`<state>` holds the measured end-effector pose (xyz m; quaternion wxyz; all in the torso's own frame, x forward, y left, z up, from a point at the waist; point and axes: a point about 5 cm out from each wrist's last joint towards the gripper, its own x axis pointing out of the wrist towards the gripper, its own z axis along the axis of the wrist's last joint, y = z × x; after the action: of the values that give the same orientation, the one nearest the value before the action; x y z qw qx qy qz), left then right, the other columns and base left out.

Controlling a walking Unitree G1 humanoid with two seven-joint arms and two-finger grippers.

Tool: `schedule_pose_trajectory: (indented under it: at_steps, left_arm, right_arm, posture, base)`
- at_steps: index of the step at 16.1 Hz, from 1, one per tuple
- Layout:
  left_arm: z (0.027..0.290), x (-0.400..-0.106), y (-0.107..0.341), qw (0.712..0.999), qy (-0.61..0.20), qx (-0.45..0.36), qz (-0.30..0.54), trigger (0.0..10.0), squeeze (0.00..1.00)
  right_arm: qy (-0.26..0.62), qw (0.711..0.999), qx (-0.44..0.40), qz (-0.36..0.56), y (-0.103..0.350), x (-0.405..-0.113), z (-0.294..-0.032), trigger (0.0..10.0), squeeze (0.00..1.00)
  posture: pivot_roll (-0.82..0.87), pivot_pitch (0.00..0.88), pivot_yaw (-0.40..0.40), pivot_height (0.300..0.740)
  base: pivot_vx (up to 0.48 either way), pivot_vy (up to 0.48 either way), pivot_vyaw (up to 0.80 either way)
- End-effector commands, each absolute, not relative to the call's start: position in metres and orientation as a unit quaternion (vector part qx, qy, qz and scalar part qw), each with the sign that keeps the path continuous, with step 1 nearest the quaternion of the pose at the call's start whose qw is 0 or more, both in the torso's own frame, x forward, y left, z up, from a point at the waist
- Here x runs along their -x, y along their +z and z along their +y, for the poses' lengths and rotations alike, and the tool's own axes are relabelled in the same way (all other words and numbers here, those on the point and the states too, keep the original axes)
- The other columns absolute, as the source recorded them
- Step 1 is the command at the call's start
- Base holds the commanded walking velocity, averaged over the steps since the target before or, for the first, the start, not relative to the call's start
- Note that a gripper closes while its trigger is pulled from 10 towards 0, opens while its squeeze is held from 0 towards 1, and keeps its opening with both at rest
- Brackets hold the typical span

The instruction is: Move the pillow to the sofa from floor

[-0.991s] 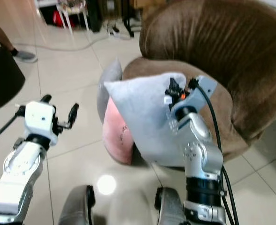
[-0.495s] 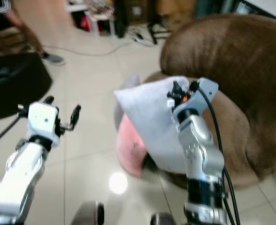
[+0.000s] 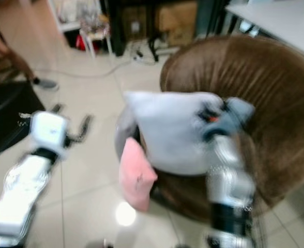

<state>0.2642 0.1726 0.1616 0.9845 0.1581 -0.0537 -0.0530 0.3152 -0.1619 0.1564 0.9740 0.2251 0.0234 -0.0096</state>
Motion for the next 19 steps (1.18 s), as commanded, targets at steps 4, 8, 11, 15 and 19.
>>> schedule_pose_trajectory:
  at_steps: [4,8,11,15,19]
  left_arm:
    - [0.17,-0.265,0.157,0.984,-0.066,-0.16,-0.043,10.0,0.0]
    - [0.172,-0.265,0.156,0.984,-0.068,-0.161,-0.043,10.0,0.0]
    - [0.173,-0.267,0.158,0.987,-0.057,-0.146,-0.044,10.0,0.0]
    - [0.175,-0.269,0.159,0.985,-0.047,-0.16,-0.046,10.0,0.0]
    - [0.176,-0.267,0.162,0.986,-0.053,-0.148,-0.055,10.0,0.0]
  right_arm:
    - [-0.004,0.975,-0.224,-0.01,0.17,-0.315,-0.162,10.0,0.0]
    - [0.038,0.975,-0.218,-0.004,0.167,-0.313,-0.15,10.0,0.0]
    - [0.028,0.977,-0.209,0.011,0.161,-0.313,-0.15,10.0,0.0]
    - [0.027,0.977,-0.209,0.014,0.159,-0.313,-0.151,10.0,0.0]
    - [0.026,0.977,-0.21,0.024,0.154,-0.312,-0.149,10.0,0.0]
  posture:
    - [-0.05,0.0,0.058,0.74]
    - [-0.06,0.0,0.066,0.74]
    - [-0.06,0.0,0.068,0.74]
    - [-0.05,0.0,0.061,0.74]
    - [-0.04,0.0,0.058,0.74]
  base:
    - [0.0,0.0,0.0]
    - [0.0,0.0,0.0]
    - [0.0,0.0,-0.78]
    - [0.0,0.0,-0.79]
    - [0.0,0.0,-0.79]
